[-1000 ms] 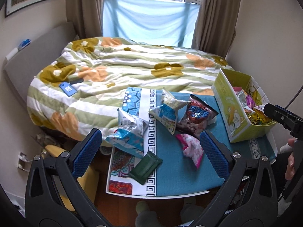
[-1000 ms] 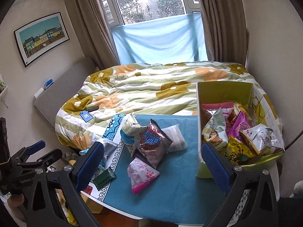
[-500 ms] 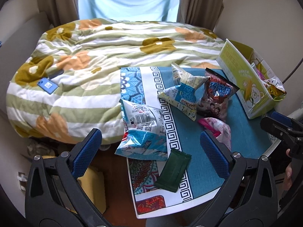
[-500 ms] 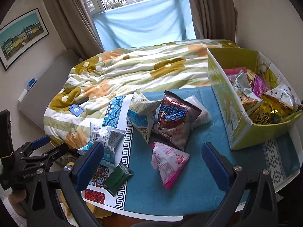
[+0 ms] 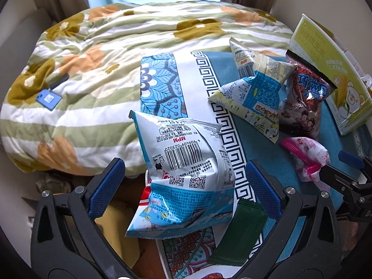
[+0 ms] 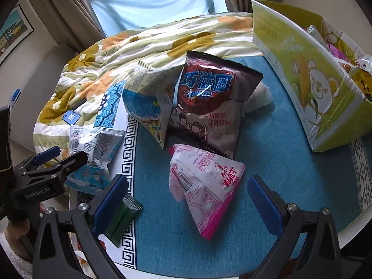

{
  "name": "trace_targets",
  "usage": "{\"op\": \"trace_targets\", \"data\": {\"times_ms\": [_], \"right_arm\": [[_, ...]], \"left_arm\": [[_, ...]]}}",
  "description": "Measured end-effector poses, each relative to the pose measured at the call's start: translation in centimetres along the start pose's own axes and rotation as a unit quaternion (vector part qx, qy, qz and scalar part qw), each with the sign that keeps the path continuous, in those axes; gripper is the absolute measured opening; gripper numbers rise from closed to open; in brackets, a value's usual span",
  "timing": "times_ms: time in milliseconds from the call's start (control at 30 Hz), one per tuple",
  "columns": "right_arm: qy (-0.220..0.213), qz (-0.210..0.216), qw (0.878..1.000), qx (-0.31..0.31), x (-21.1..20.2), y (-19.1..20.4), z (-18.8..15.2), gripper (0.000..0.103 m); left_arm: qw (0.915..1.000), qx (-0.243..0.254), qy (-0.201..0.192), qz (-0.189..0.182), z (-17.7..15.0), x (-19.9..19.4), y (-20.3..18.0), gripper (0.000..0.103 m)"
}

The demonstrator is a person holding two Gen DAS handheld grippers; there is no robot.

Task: Organize snacks
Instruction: 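Grasp white-blue bag with left tool while right tool grasps pink-white bag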

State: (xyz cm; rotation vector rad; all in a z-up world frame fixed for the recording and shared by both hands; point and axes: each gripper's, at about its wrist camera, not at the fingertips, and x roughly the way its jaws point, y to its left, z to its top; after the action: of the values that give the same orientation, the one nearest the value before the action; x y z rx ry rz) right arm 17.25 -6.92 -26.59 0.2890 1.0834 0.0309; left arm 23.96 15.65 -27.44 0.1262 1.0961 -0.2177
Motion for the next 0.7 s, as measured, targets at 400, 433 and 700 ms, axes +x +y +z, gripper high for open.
{"op": "trace_targets", "data": {"times_ms": [400, 433, 700], "right_arm": [[0.037, -0.01, 0.999, 0.024, 3.1, -1.6, 0.3, 0.103], [0.04, -0.009, 0.999, 0.026, 3.2, -1.7, 0.4, 0.103], [0.065, 0.004, 0.997, 0.045, 3.8, -2.8, 0.4, 0.103]], "left_arm": [[0.9994, 0.017, 0.027, 0.012, 0.1, 2.1, -1.2, 0.07], [0.9994, 0.016, 0.028, 0.011, 0.2, 2.1, -1.2, 0.067], [0.9993, 0.017, 0.032, 0.007, 0.7, 1.7, -1.6, 0.062]]}}
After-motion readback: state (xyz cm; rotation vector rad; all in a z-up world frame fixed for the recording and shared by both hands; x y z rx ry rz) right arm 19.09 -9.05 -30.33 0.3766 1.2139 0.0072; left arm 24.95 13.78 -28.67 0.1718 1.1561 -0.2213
